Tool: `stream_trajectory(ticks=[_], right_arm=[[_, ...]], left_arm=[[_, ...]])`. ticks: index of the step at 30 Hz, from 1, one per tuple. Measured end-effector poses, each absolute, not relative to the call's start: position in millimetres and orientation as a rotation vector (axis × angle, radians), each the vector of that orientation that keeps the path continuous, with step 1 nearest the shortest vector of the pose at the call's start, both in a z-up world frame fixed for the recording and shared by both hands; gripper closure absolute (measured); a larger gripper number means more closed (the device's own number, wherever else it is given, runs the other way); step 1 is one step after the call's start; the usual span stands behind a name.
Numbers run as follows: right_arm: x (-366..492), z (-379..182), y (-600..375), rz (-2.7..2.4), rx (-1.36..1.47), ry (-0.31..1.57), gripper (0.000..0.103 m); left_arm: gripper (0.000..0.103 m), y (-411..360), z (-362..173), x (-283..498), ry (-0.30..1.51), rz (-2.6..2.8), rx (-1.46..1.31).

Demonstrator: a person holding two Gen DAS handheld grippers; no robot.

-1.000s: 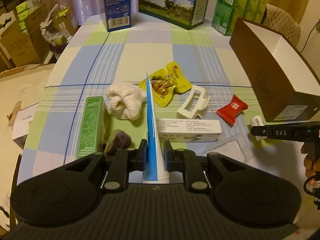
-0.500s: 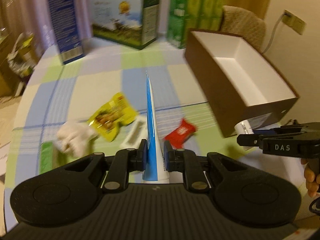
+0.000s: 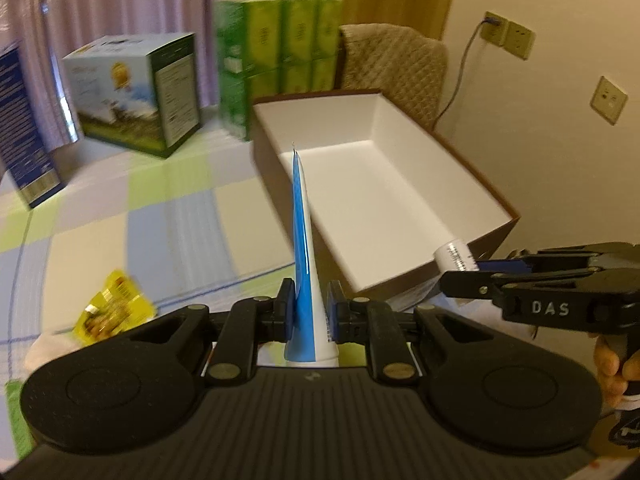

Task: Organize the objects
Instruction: 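Carry the tube in the left tool and bottle in the right tool over the brown box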

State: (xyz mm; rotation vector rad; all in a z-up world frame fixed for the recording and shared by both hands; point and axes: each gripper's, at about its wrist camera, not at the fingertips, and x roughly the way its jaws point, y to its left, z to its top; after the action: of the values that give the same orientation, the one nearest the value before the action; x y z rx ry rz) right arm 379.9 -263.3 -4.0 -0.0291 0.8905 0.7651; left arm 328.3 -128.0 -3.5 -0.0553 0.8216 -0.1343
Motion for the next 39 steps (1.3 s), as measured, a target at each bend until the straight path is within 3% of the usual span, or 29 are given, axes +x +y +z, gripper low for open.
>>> stream_trajectory(ticks=[14,39], right_arm=[[454,0,-280,0.700,-0.056,0.858,0.079],[525,-58,-274,0.673,-0.208,1.015,0.079]], left_arm=[[0.089,-188,-5,414,0.815,-0.194,-0.073],[0.089,-222,-87,492,1.057,-0.132,-0.146]])
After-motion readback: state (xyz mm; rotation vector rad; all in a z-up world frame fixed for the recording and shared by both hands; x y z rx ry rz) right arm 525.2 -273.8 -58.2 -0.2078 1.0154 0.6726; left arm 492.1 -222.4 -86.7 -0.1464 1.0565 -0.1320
